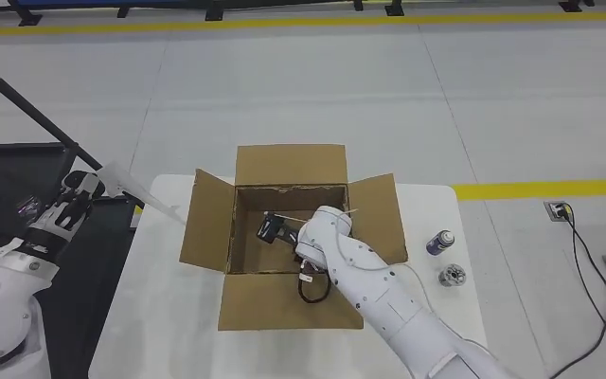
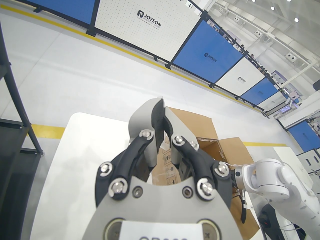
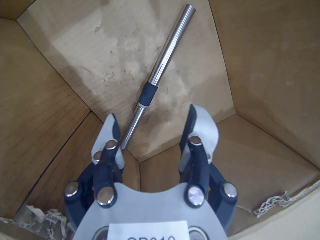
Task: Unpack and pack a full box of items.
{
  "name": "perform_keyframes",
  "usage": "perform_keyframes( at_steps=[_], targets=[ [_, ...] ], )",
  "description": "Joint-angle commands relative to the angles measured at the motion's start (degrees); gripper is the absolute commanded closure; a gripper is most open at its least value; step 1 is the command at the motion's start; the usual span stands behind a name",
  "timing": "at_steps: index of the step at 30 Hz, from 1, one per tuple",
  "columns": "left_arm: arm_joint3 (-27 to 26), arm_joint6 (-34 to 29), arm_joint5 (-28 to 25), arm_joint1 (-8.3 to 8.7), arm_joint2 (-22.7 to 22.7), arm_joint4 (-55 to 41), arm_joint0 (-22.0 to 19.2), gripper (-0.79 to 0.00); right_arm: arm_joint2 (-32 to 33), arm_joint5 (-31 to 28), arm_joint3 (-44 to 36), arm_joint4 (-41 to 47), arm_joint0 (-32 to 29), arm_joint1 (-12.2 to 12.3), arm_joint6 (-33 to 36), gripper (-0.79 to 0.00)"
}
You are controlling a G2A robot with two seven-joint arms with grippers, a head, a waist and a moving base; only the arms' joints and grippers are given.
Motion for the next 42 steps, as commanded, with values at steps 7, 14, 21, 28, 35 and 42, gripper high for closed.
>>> perform_keyframes(
  at_steps=[7, 14, 21, 28, 35, 42],
  targets=[
    [0.0, 0.0, 0.0, 0.00, 0.0, 0.0, 0.0, 0.000, 0.3, 8.9, 7.8, 4.3, 3.5, -2.2, -1.8, -0.785],
    [0.0, 0.0, 0.0, 0.00, 0.0, 0.0, 0.0, 0.000, -2.6, 10.9, 20.1, 7.6, 8.6, -6.1, -4.4, -0.643],
    [0.0, 0.0, 0.0, 0.00, 0.0, 0.0, 0.0, 0.000, -3.9, 11.9, 29.7, 10.4, 11.3, -9.5, -9.4, -0.388],
    [0.0, 0.0, 0.0, 0.00, 0.0, 0.0, 0.0, 0.000, -4.0, 10.8, 35.5, 12.5, 12.3, -11.7, -11.9, -0.385],
    [0.0, 0.0, 0.0, 0.00, 0.0, 0.0, 0.0, 0.000, -4.3, 10.8, 37.6, 13.1, 12.4, -12.9, -13.5, -0.385],
    [0.0, 0.0, 0.0, 0.00, 0.0, 0.0, 0.0, 0.000, -4.3, 10.8, 38.8, 13.5, 12.1, -13.6, -14.0, -0.391]
  ],
)
